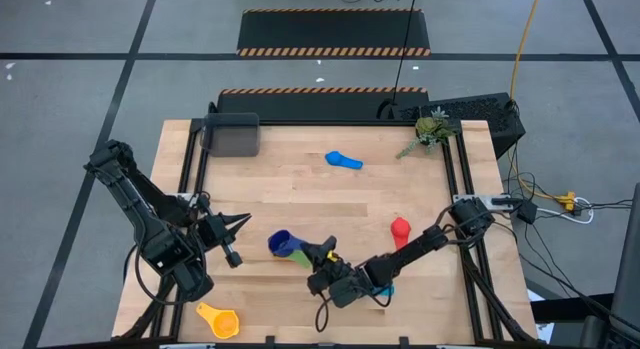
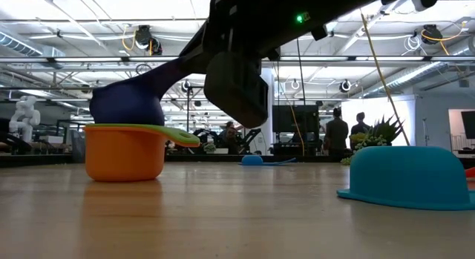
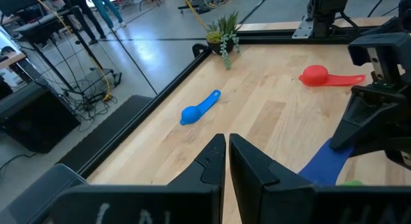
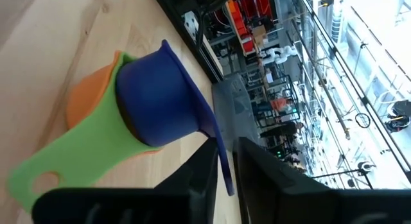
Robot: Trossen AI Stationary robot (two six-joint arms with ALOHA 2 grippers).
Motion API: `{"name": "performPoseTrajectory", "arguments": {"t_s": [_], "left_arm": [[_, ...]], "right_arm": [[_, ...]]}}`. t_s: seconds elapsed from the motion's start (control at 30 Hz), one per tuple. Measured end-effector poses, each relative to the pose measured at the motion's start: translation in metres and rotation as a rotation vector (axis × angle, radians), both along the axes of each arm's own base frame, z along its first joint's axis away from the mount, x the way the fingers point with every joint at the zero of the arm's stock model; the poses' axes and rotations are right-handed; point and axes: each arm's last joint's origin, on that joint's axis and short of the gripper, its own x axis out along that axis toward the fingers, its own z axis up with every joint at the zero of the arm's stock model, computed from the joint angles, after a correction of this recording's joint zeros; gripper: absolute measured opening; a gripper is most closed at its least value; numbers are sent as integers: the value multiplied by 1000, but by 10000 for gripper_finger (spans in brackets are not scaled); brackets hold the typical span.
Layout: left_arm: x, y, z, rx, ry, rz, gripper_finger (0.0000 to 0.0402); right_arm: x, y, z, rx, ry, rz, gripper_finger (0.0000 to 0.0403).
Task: Nest measuring cups in basket
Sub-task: Stack the purple measuring cup on top of the green measuring cup
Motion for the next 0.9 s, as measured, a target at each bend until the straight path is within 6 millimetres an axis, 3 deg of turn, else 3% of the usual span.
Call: {"name": "performPoseTrajectory", "arguments": {"t_s": [0.5, 0.9], "left_arm": [[0, 0, 0, -11, 5, 0, 26], [0, 0, -1, -15, 12, -2, 26]], "right_arm": [[-1, 2, -4, 125, -2, 71, 127], [1, 0, -9, 231, 32, 146, 134]]}}
